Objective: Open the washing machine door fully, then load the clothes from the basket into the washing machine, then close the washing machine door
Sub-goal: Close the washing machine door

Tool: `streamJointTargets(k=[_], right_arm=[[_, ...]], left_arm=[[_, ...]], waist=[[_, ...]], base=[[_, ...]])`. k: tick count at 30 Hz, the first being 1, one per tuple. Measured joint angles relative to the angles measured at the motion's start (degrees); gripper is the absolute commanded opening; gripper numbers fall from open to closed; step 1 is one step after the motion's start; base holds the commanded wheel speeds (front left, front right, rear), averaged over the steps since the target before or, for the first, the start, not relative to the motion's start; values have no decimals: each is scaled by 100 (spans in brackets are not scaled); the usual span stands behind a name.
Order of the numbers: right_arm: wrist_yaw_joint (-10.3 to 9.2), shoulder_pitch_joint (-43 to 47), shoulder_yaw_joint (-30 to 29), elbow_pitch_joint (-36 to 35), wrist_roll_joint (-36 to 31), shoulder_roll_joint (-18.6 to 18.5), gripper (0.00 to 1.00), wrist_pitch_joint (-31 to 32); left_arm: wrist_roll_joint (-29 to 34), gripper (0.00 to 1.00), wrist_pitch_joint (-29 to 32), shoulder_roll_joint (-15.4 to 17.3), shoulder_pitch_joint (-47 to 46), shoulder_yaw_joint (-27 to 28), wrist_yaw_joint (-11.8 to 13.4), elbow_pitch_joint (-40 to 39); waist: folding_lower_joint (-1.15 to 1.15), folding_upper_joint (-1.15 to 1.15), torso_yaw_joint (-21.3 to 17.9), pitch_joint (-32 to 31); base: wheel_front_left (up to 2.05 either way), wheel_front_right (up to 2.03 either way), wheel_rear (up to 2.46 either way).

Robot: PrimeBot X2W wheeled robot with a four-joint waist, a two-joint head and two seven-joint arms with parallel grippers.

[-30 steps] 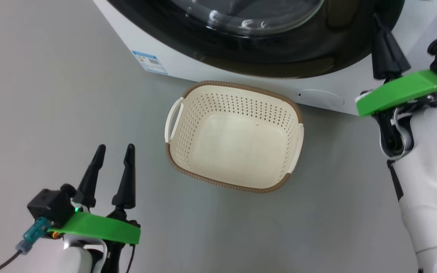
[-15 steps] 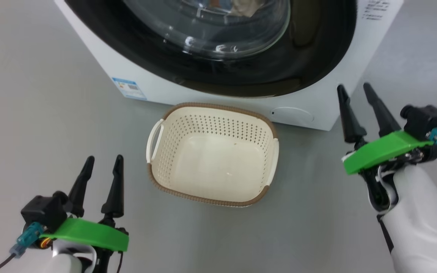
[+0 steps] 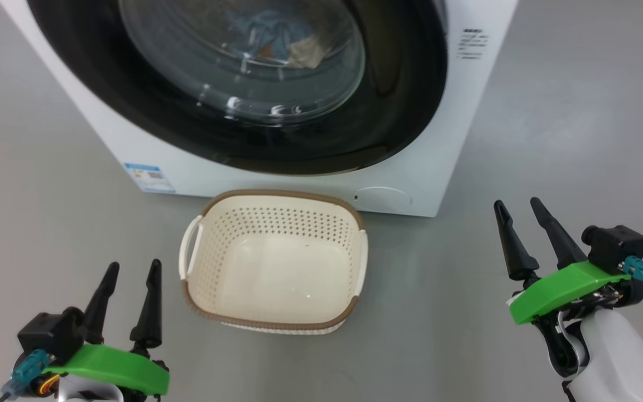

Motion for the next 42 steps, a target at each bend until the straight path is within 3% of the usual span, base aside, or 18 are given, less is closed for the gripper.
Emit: streamJointTargets(k=[18,42], right_arm=[[0,944,-234,-286,8,-9,100,1],[0,1616,-448,-436,5,7,100,1]], left_arm=[[51,100,0,171,295,108,0,231],[104,100,0,202,632,272,0,314]], waist=[[0,0,-601,-522],[0,0,-888,-826]], base=[[0,0,0],[0,0,0]])
